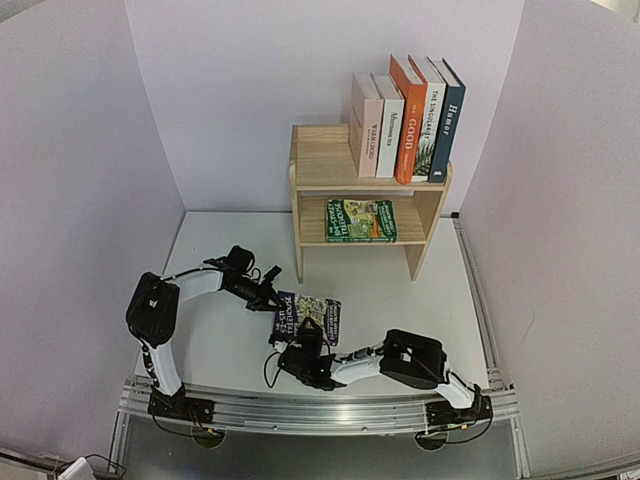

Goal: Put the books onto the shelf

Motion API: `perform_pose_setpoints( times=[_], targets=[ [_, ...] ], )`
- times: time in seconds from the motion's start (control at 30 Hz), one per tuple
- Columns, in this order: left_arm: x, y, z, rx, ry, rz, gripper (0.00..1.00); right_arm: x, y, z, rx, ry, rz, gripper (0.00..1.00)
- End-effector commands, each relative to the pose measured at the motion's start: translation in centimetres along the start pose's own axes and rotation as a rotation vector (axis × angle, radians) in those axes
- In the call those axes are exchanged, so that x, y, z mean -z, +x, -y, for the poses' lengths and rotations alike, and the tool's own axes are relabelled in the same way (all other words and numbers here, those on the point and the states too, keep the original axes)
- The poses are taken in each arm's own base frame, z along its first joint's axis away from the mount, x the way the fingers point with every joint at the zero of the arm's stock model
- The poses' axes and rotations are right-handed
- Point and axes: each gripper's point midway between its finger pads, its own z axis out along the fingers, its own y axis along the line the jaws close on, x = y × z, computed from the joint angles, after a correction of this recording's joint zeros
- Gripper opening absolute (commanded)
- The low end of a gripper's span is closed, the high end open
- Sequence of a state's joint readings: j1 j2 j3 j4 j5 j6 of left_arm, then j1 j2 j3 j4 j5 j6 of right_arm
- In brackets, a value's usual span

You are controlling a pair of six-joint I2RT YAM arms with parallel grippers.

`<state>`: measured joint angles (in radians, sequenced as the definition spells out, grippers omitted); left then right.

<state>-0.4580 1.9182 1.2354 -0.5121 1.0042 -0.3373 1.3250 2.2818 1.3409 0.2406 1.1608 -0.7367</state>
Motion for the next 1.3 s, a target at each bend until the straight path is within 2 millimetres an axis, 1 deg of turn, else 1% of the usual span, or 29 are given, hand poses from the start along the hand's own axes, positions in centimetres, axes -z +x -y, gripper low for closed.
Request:
perform_pose_setpoints(
  times=[0.0,0.1,0.13,0.17,0.23,0.27,0.3,0.33,0.37,0.4,0.43,0.5,0.53,0.6,0.67,0.77,0.83,0.9,1.03,1.07,1.13,1.17,1.23,1.27],
  targets=[
    [0.3,-0.6,1.7,-0.036,0.071,0.001,0.0,-1.2,0.0,1.6,-0.075,0.076,-0.022,0.4],
    [0.4,-0.6,1.8,-0.039,0.071,0.002,0.0,-1.1,-0.7,2.3,-0.07,0.072,0.005,0.13],
    [0.4,-0.6,1.7,-0.04,0.068,0.003,0.0,-0.9,-0.8,2.9,-0.077,0.075,0.012,0.06],
    [0.5,-0.7,1.7,-0.042,0.062,0.005,0.0,-0.7,-0.8,3.3,-0.08,0.077,0.017,0.0],
    [1.0,-1.2,0.7,-0.064,-0.028,0.034,0.24,0.2,-1.1,5.3,-0.113,0.074,0.046,0.0],
    [1.4,-1.6,0.1,-0.087,-0.089,0.05,0.48,0.8,-1.2,6.2,-0.128,0.066,0.068,0.0],
    [2.0,-1.9,-0.2,-0.116,-0.14,0.06,0.68,1.5,-1.2,7.1,-0.144,0.041,0.092,0.0],
    [2.8,-2.3,-0.5,-0.149,-0.196,0.071,0.83,2.3,-1.3,7.8,-0.155,-0.006,0.114,0.0],
    [3.7,-2.8,-0.8,-0.185,-0.261,0.086,0.92,3.1,-1.2,8.3,-0.163,-0.073,0.134,0.0],
    [4.9,-3.4,-1.1,-0.221,-0.329,0.11,0.97,4.0,-1.3,8.9,-0.178,-0.144,0.155,0.0],
    [6.2,-4.1,-1.0,-0.257,-0.374,0.136,0.99,4.8,-0.7,8.8,-0.157,-0.227,0.155,0.0],
    [8.9,-5.3,-0.7,-0.308,-0.437,0.195,1.0,7.0,-0.3,9.5,-0.147,-0.383,0.183,0.0],
    [10.1,-5.7,-0.2,-0.324,-0.445,0.22,1.0,7.9,0.1,10.2,-0.146,-0.44,0.179,0.0],
    [12.5,-6.1,0.8,-0.381,-0.469,0.262,1.0,9.6,1.0,12.4,-0.163,-0.538,0.172,0.0],
    [14.2,-6.0,1.4,-0.422,-0.508,0.282,1.0,11.0,1.7,15.4,-0.185,-0.579,0.177,0.0],
    [15.2,-5.4,1.6,-0.475,-0.558,0.286,1.0,12.6,2.6,20.5,-0.186,-0.556,0.184,0.0],
    [15.5,-5.0,1.8,-0.5,-0.569,0.293,1.0,13.1,3.4,24.4,-0.162,-0.491,0.169,0.0],
    [15.6,-4.6,1.8,-0.51,-0.574,0.292,1.0,13.1,4.4,27.5,-0.114,-0.416,0.138,0.0],
    [15.6,-4.2,1.9,-0.518,-0.578,0.294,1.0,11.8,6.3,34.0,-0.061,-0.234,0.078,0.0],
    [15.7,-4.2,1.9,-0.519,-0.576,0.295,1.0,11.4,6.8,35.3,-0.045,-0.193,0.056,0.0],
    [15.7,-4.1,2.1,-0.523,-0.573,0.297,1.0,10.3,7.7,37.7,-0.009,-0.107,0.001,0.0],
    [15.7,-4.1,2.2,-0.526,-0.572,0.299,1.0,9.6,8.0,38.6,0.015,-0.074,-0.024,0.0],
    [15.8,-4.2,2.3,-0.53,-0.572,0.3,1.0,7.7,8.4,39.6,0.061,-0.018,-0.066,0.0],
    [15.8,-4.2,2.3,-0.531,-0.571,0.3,1.0,6.7,8.3,40.5,0.063,0.027,-0.074,0.0]
  ],
)
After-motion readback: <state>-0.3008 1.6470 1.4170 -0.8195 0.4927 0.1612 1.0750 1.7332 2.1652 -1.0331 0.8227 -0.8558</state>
